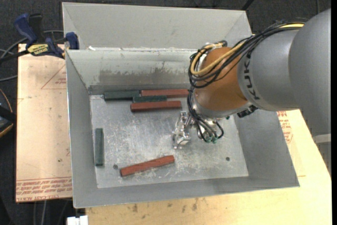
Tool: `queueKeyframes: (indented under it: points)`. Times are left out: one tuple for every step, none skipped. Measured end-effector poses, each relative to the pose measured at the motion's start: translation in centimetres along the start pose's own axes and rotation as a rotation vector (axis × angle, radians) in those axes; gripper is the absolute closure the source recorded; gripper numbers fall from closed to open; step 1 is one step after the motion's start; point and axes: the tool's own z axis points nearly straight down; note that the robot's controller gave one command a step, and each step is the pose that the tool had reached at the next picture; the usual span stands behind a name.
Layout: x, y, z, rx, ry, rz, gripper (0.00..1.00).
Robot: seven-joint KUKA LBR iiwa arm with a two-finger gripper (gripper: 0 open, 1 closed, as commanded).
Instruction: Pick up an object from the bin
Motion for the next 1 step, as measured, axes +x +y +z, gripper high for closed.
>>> queueKeyframes:
  points:
    - [0.0, -0.03, 0.17, 0.0, -0.004, 0.001, 0.0]
